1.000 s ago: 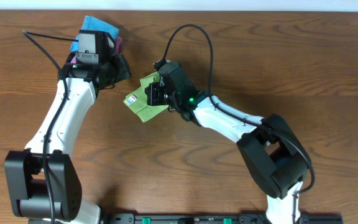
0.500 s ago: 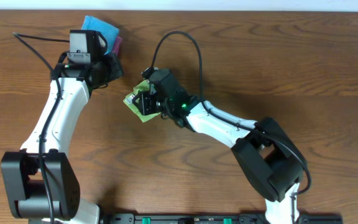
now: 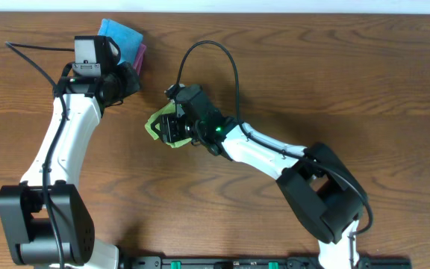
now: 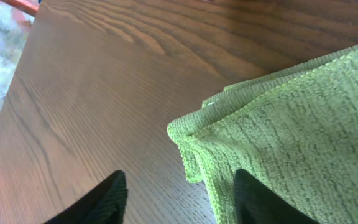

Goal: Fold the cloth

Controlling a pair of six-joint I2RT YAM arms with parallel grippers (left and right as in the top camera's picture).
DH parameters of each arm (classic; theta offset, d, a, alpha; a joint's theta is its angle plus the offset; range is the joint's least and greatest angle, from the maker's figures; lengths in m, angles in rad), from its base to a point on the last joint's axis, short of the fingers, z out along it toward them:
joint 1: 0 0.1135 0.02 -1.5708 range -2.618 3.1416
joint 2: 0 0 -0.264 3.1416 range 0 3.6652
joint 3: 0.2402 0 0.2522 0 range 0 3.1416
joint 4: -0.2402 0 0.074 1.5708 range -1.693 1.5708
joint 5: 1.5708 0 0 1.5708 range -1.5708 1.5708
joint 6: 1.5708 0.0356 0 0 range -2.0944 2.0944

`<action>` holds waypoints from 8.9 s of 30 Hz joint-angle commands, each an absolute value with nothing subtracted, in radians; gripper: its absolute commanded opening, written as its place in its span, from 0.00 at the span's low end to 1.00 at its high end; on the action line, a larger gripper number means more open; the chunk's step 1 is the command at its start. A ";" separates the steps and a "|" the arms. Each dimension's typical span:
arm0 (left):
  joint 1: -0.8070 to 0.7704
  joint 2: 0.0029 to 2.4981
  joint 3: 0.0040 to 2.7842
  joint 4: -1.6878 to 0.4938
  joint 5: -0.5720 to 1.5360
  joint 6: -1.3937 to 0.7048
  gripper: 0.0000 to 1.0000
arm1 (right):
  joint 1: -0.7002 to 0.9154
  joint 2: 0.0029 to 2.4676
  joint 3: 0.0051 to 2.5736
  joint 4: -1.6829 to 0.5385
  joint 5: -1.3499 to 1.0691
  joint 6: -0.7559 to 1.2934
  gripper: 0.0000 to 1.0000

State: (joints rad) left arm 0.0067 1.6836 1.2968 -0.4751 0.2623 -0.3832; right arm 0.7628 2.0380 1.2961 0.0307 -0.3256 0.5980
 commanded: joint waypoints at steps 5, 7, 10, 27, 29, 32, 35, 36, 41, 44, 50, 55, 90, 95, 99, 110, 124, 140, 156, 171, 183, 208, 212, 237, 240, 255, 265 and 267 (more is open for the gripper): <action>0.026 1.599 1.318 -0.534 0.259 -0.374 0.42 | 0.676 1.967 1.317 0.000 -0.317 0.556 0.70; 0.037 1.581 1.318 -0.560 0.259 -0.374 0.55 | 0.642 1.939 1.317 -0.036 -0.318 0.530 0.77; 0.053 1.560 1.318 -0.600 0.264 -0.374 0.73 | 0.599 1.897 1.316 -0.094 -0.318 0.486 0.99; 0.066 1.542 1.305 -0.749 0.476 -0.422 0.95 | 0.456 1.529 1.316 -0.727 -0.025 0.245 0.99; 0.066 1.542 1.283 -0.749 0.497 -0.436 0.95 | 0.446 1.486 1.310 -0.792 -0.004 0.245 0.99; 0.066 1.542 1.244 -0.743 0.524 -0.451 0.95 | 0.443 1.417 1.285 -0.852 0.043 0.245 0.99; 0.066 1.542 1.201 -0.719 0.557 -0.470 0.95 | 0.441 1.331 1.225 -0.858 0.057 0.245 0.99; 0.066 1.542 1.188 -0.711 0.566 -0.480 0.95 | 0.439 1.303 1.202 -0.857 0.056 0.247 0.99; 0.066 1.543 1.124 -0.674 0.610 -0.505 0.95 | 0.437 1.150 1.065 -0.857 0.068 0.288 0.99; 0.065 1.543 1.084 -0.653 0.626 -0.527 0.95 | 0.437 1.057 0.983 -0.857 0.076 0.332 0.99; 0.065 1.543 0.977 -0.565 0.661 -0.578 0.95 | 0.437 0.878 0.841 -0.862 0.078 0.432 0.99; 0.065 1.543 0.872 -0.447 0.701 -0.638 0.95 | 0.437 0.745 0.777 -0.868 0.080 0.459 0.99; -0.078 1.774 0.758 -0.012 0.653 -0.894 0.96 | 0.437 0.668 0.754 -0.894 0.078 0.459 0.99; -0.091 1.851 0.758 0.062 0.655 -0.913 0.72 | 0.437 0.668 0.754 -0.894 0.078 0.459 0.99; -0.092 1.891 0.758 0.128 0.674 -0.913 0.16 | 0.437 0.668 0.754 -0.894 0.078 0.459 0.99; -0.092 1.876 0.832 0.279 0.753 -0.918 0.06 | 0.437 0.668 0.754 -0.894 0.078 0.459 0.99; -0.068 1.792 1.348 -0.015 0.529 -0.860 0.06 | 0.437 0.668 0.754 -0.894 0.078 0.459 0.99; 0.084 1.835 1.479 0.037 0.461 -0.799 0.06 | 0.437 0.668 0.754 -0.894 0.078 0.459 0.99; 0.099 2.062 1.820 -0.074 0.443 -0.602 0.06 | 0.437 0.668 0.754 -0.894 0.078 0.459 0.99; 0.139 2.076 1.908 -0.222 0.414 -0.413 0.06 | 0.437 0.668 0.754 -0.894 0.078 0.459 0.99; 0.153 2.076 1.960 -0.309 0.392 -0.365 0.06 | 0.437 0.668 0.754 -0.894 0.078 0.459 0.99; 0.153 2.088 1.959 -0.688 0.284 -0.287 0.06 | 0.437 0.668 0.754 -0.894 0.078 0.459 0.99; 0.153 2.100 1.959 -0.736 0.277 -0.288 0.06 | 0.437 0.668 0.754 -0.894 0.078 0.459 0.99; 0.159 2.162 1.957 -0.853 0.229 -0.291 0.39 | 0.437 0.668 0.754 -0.894 0.078 0.459 0.99; 0.165 2.161 1.957 -0.864 0.229 -0.291 0.53 | 0.437 0.668 0.754 -0.894 0.078 0.459 0.99; 0.184 2.071 1.959 -0.879 0.228 -0.265 0.92 | 0.437 0.668 0.754 -0.894 0.078 0.459 0.99; 0.184 2.012 1.959 -0.874 0.229 -0.265 0.85 | 0.437 0.668 0.754 -0.894 0.078 0.459 0.99; 0.184 2.012 1.959 -0.869 0.232 -0.268 0.67 | 0.437 0.668 0.754 -0.894 0.078 0.459 0.99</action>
State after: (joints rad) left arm 0.1768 2.0254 1.9339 -0.8692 0.2359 -0.2817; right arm 0.4473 0.6720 0.7570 -0.8944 0.0681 0.4446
